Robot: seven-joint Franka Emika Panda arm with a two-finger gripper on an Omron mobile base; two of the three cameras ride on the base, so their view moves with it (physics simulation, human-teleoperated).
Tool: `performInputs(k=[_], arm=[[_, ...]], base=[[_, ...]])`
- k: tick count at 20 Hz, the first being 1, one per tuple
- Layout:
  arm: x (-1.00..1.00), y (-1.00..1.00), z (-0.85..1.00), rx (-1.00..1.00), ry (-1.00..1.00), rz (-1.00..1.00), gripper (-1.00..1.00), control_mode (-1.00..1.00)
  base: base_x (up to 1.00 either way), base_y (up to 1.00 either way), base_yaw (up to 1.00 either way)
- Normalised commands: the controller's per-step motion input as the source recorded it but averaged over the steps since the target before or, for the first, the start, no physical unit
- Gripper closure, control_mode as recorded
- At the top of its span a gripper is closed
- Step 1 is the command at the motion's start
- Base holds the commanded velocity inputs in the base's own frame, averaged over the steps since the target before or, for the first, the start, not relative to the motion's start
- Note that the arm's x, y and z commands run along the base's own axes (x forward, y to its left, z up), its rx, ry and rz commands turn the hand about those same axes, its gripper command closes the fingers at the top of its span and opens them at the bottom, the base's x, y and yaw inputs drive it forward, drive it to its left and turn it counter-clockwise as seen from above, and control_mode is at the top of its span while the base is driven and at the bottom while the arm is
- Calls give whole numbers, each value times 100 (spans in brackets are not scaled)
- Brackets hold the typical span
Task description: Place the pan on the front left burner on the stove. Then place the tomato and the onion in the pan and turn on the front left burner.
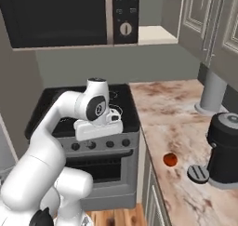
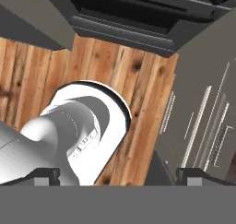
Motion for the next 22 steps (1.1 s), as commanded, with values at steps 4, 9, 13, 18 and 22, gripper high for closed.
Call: performInputs(k=[4,9,13,18,22], arm=[[0,0,0,0,0,0,-100,100],[0,0,0,0,0,0,-100,100],[0,0,0,0,0,0,-100,100],[0,0,0,0,0,0,-100,100],[0,0,0,0,0,0,-100,100]], base=[[0,-16,-51],[0,-6,-47],[30,0,-22],[47,0,-11],[56,0,-10]])
